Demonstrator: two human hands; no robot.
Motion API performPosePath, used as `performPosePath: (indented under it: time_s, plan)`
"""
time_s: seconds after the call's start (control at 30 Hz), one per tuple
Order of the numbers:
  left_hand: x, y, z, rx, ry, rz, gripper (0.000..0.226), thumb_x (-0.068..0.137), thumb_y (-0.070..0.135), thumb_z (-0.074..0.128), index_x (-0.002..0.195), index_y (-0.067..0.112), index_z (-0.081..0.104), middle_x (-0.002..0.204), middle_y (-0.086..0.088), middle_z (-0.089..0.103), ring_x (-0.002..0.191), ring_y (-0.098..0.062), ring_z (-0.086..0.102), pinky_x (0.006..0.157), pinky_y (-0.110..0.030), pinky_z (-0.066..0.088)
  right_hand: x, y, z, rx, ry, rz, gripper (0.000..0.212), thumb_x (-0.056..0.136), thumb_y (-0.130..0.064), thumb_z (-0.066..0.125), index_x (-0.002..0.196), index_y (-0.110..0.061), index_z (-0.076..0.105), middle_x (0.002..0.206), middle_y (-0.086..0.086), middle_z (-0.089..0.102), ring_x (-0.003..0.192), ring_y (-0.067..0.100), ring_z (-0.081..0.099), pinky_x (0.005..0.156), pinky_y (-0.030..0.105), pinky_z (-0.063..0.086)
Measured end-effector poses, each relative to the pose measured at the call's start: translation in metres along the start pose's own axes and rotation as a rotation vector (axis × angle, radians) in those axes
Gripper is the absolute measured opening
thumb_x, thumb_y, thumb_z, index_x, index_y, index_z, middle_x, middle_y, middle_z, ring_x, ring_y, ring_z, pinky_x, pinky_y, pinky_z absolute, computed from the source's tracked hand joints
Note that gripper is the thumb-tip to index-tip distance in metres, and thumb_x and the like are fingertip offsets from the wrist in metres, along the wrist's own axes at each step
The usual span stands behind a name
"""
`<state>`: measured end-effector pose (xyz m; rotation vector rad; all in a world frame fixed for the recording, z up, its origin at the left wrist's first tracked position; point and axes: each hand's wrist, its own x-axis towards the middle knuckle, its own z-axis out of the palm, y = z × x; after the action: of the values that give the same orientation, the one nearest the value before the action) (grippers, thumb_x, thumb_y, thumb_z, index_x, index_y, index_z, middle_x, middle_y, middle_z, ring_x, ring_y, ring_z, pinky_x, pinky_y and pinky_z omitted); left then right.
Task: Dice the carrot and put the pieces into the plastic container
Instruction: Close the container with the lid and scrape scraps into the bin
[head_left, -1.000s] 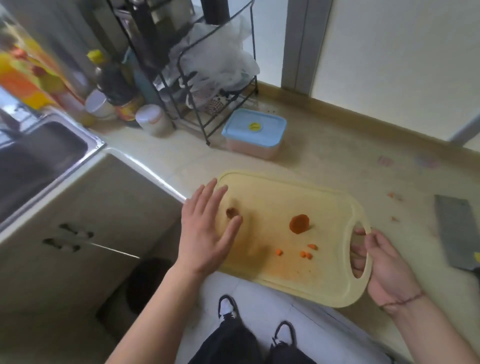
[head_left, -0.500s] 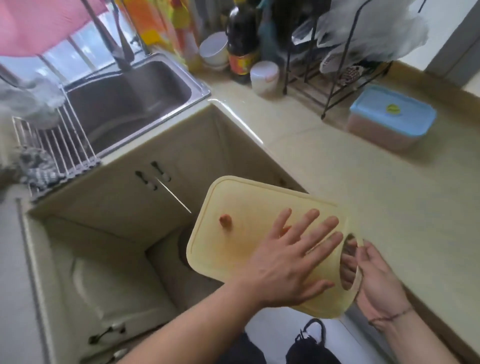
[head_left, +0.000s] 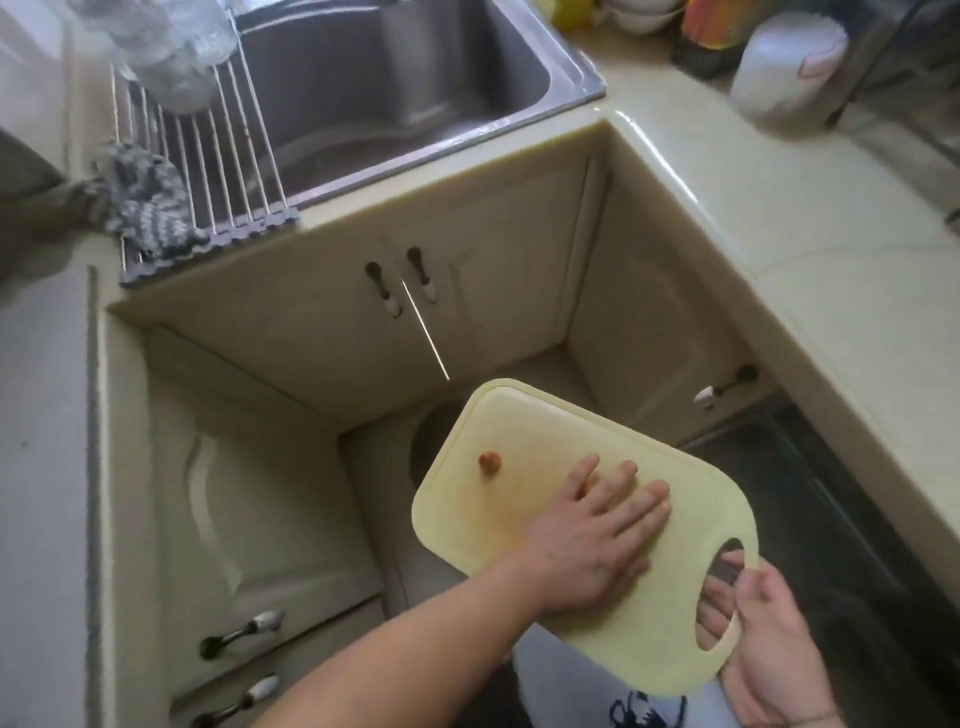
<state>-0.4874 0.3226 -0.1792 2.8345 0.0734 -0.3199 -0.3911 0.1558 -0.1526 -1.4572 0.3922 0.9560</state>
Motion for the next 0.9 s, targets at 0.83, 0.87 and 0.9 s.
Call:
performPosePath:
  time_s: [0.83,0.87,0.9]
  plan:
    - [0.005,-0.187,0.224,-0.401,0.170,-0.522,0.045,0.107,0.027,0.045,0.151,0.019,0.047,0.157,0.000,0.044,0.146,-0.020,0.040,0.120,-0.049,0.032,0.101,0.109,0.070,-0.105,0.133,0.020,0.022,0.105,-0.026,0.035,0.091,-0.018,0.051,0.081,0.017,0.074,0.076,0.039,0.062,0.070,0.043,0.044]
    - [0.007,-0.192,0.230,-0.398,0.146,-0.581,0.046,0.108,0.030,0.041,0.153,0.022,0.044,0.160,0.002,0.040,0.148,-0.018,0.036,0.123,-0.047,0.028,0.104,0.109,0.070,-0.121,0.154,0.021,0.023,0.105,-0.025,0.034,0.092,-0.018,0.051,0.082,0.018,0.073,0.077,0.040,0.061,0.069,0.043,0.044]
    - [0.008,-0.198,0.234,-0.399,0.116,-0.641,0.047,0.109,0.034,0.035,0.155,0.026,0.039,0.162,0.005,0.036,0.150,-0.016,0.031,0.125,-0.045,0.023,0.107,0.110,0.070,-0.141,0.171,0.018,0.024,0.105,-0.024,0.033,0.092,-0.017,0.051,0.083,0.019,0.072,0.078,0.040,0.061,0.069,0.043,0.044]
